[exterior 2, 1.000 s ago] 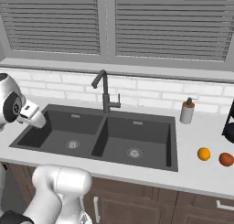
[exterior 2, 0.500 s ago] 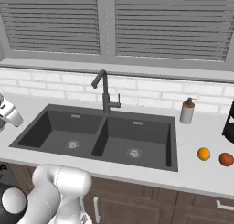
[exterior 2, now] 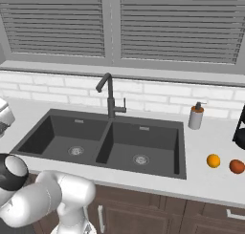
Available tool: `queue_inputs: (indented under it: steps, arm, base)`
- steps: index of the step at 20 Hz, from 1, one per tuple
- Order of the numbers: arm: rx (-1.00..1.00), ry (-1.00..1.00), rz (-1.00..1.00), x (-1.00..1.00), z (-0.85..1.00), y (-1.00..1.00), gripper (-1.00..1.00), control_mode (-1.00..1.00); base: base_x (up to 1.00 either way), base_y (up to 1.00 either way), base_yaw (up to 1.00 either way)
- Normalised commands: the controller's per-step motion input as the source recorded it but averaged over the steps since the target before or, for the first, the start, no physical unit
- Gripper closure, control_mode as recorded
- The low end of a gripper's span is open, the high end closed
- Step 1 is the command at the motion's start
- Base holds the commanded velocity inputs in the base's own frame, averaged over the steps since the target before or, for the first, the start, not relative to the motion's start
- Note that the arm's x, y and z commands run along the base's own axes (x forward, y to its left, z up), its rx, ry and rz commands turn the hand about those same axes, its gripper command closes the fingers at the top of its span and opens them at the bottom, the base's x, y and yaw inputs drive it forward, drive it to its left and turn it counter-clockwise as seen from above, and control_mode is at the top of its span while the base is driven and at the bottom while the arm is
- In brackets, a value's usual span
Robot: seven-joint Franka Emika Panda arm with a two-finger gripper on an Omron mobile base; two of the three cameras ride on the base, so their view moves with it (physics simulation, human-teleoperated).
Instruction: Put the colander in the sink, put the orange, orange in the colander, and turn on the sink faucet and pour water over the colander.
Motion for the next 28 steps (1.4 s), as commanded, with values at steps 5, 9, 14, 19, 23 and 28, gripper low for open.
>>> queue_inputs:
  steps: [5, 9, 14, 19, 23, 28]
  arm:
    - [0.05, 0.08, 0.00, 0.01, -0.02, 0.36, -1.00, -1.00]
    - [0.09, 0.03, 0.00, -0.10, -0.09, 0.27, -1.00, -1.00]
    - [0.06, 0.02, -0.02, -0.05, -0.08, 0.07, -1.00, -1.00]
    - [0.07, 0.07, -0.04, 0.00, -0.08, 0.00, -1.00, -1.00]
    - [0.06, 0.06, -0.02, 0.00, -0.10, 0.00, -1.00, -1.00]
    - [0.00, 0.00, 0.00, 0.14, -0.05, 0.10, -1.00, -1.00]
  base:
    - [0.00, 0.00, 0.00]
    - [0.00, 0.00, 0.00]
    - [0.00, 0.00, 0.00]
    - [0.00, 0.00, 0.00]
    - [0.00, 0.00, 0.00]
    - [0.00, 0.00, 0.00]
